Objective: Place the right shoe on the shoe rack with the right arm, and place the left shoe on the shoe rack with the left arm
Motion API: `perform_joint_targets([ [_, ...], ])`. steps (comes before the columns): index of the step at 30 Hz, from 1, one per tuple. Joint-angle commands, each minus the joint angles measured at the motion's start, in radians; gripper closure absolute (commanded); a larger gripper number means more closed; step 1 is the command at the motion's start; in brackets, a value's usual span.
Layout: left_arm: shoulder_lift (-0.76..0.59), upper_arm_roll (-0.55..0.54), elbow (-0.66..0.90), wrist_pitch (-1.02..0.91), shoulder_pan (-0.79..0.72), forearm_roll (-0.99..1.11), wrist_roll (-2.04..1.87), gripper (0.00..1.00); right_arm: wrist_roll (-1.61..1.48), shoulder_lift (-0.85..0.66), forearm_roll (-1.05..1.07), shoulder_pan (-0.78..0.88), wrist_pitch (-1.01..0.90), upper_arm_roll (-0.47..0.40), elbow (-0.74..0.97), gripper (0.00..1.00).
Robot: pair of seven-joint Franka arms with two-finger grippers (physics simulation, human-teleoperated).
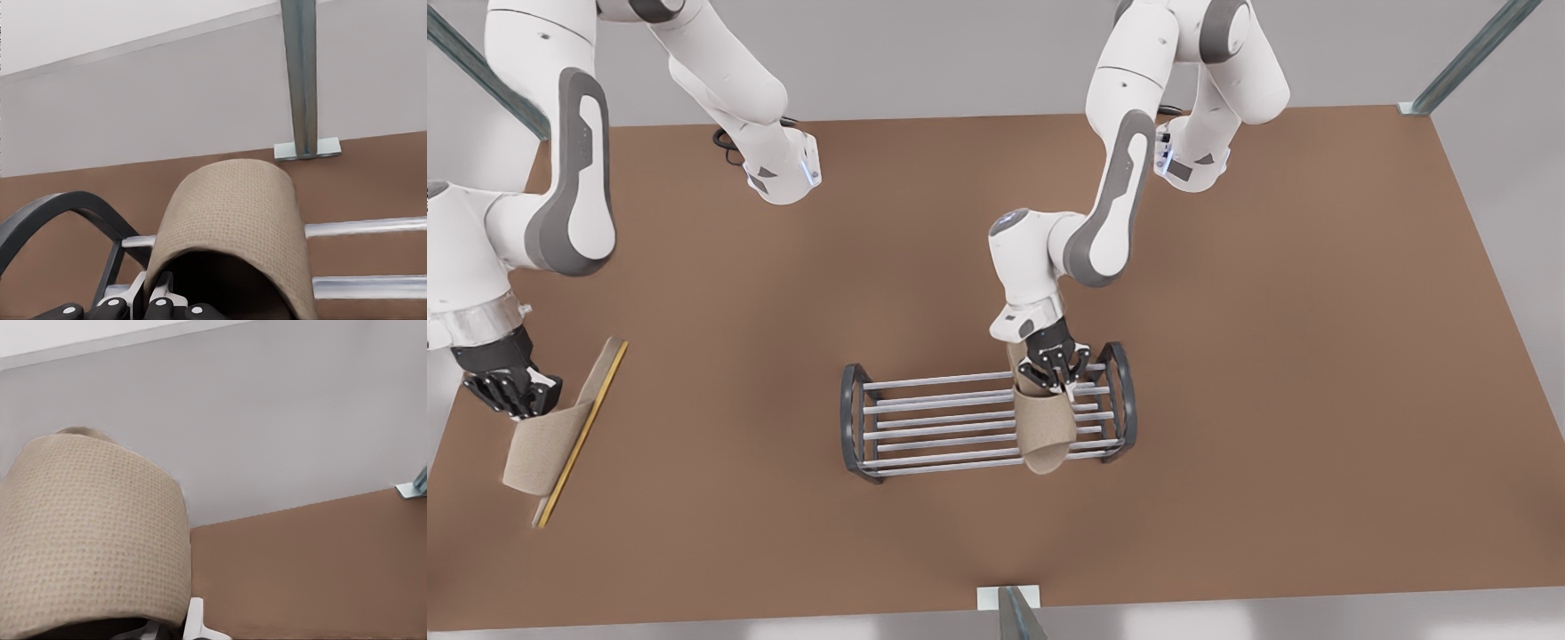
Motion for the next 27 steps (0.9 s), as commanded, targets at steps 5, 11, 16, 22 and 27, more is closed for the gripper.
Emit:
perform_joint_targets([
  [5, -0.013, 0.002, -0.035, 0.055, -0.003, 0.084, -0.333, 0.76, 0.497, 0.046, -0.205, 0.227, -0.493, 0.002, 0.112, 0.79],
  [11, -0.015, 0.001, -0.059, 0.046, -0.026, 0.113, -0.334, 0.0, 0.477, 0.215, -0.453, 0.326, -0.754, -0.001, 0.332, 0.79],
  [16, -0.088, 0.001, -0.13, 0.017, -0.082, 0.115, -0.341, 0.0, 0.525, 0.307, -0.467, 0.419, -0.853, -0.016, 0.465, 0.79],
  [22, -0.44, -0.073, -0.124, -0.354, -0.061, 0.049, -0.089, 0.0, 0.654, 0.358, -0.467, 0.52, -0.861, -0.016, 0.522, 0.79],
  [27, -0.539, -0.067, -0.013, -0.68, 0.273, -0.439, 0.66, 0.0, 0.81, 0.413, -0.467, 0.76, -0.881, -0.139, 0.621, 0.79],
])
